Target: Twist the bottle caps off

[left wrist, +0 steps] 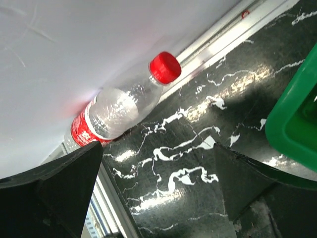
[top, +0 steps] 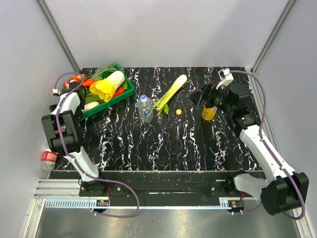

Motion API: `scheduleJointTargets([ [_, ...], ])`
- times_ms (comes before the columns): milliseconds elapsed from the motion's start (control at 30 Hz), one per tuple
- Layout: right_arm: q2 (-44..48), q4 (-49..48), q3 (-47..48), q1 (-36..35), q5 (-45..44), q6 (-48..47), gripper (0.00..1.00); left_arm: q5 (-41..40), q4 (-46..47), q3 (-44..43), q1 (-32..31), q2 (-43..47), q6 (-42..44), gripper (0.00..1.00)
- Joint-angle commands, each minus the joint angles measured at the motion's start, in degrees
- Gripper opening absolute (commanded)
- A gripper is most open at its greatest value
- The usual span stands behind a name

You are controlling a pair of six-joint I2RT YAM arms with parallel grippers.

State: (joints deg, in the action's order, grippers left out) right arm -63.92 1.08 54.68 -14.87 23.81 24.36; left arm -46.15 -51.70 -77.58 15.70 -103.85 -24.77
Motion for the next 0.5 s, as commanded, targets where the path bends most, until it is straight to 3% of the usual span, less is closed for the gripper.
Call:
scheduleJointTargets([
  [0, 1.25, -3.37, -0.62, -0.42, 2.11, 0.78, 1.0, -5.79, 7.31, 0.59, 0.55, -1.44, 6.14, 0.99],
  [233, 2.57, -1.52, -0.71, -0.51, 1.59, -0.63, 1.0, 1.13, 9.69, 1.55, 2.4, -0.74, 8.69, 0.99],
  [467, 0.99, -2.05, 1.57, -0.6, 1.32, 1.04, 1.0, 14.48, 11.97, 4.71, 2.23, 13.21, 10.62, 0.99],
])
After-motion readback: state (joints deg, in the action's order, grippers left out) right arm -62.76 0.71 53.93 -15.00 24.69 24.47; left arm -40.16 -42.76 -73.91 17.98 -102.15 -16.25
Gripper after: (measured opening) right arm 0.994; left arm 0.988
